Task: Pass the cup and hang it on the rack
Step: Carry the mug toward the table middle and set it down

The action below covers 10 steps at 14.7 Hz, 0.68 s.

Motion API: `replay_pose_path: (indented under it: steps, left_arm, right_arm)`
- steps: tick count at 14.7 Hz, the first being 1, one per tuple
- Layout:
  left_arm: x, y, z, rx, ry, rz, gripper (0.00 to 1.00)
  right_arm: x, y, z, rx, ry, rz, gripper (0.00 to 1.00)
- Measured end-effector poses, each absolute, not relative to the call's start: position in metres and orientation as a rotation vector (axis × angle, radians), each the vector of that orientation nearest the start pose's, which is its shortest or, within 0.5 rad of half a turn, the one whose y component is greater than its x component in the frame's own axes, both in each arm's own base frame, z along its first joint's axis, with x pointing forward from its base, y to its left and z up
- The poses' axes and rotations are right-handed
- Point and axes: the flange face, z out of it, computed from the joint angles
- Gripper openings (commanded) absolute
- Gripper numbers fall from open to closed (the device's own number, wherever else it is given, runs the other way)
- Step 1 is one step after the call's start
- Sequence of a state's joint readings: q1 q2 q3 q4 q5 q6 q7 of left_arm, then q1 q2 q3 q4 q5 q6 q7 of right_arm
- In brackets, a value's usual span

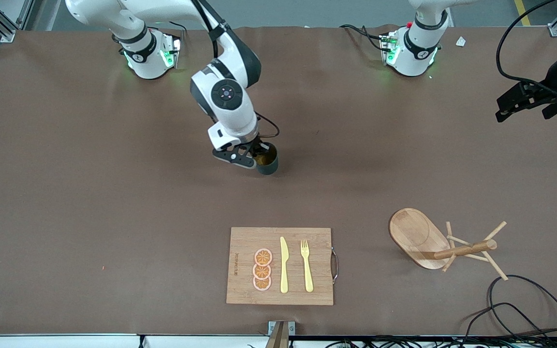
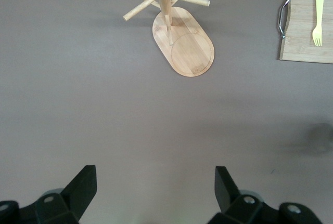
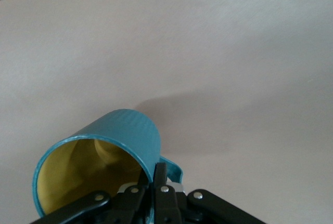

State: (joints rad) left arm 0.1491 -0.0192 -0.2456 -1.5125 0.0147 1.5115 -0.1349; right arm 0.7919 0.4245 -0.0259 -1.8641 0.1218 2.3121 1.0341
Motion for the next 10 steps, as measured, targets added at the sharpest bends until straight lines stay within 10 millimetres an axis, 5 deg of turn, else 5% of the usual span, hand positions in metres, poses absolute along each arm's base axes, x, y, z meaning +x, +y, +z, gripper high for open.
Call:
replay_pose_path:
  steps: [8,9,10]
  left_arm:
    - [0.542,-0.057,0.656,-3.125,-0.047,-0.035,1.00]
    - [0.541,-0.059,0.656,-3.125,-0.040,-0.035,1.00]
    - [0.541,-0.061,0.656,-3.125,-0.033,-0.035,1.00]
  right_arm:
    - [0.418,0.491,0.254,-3.012,0.569,0.056,0.03]
    - [0.418,0.492,0.253,-3.013,0.569,0.056,0.18]
    - [0.418,0.493,0.253,-3.013,0.569,0.055,0.76]
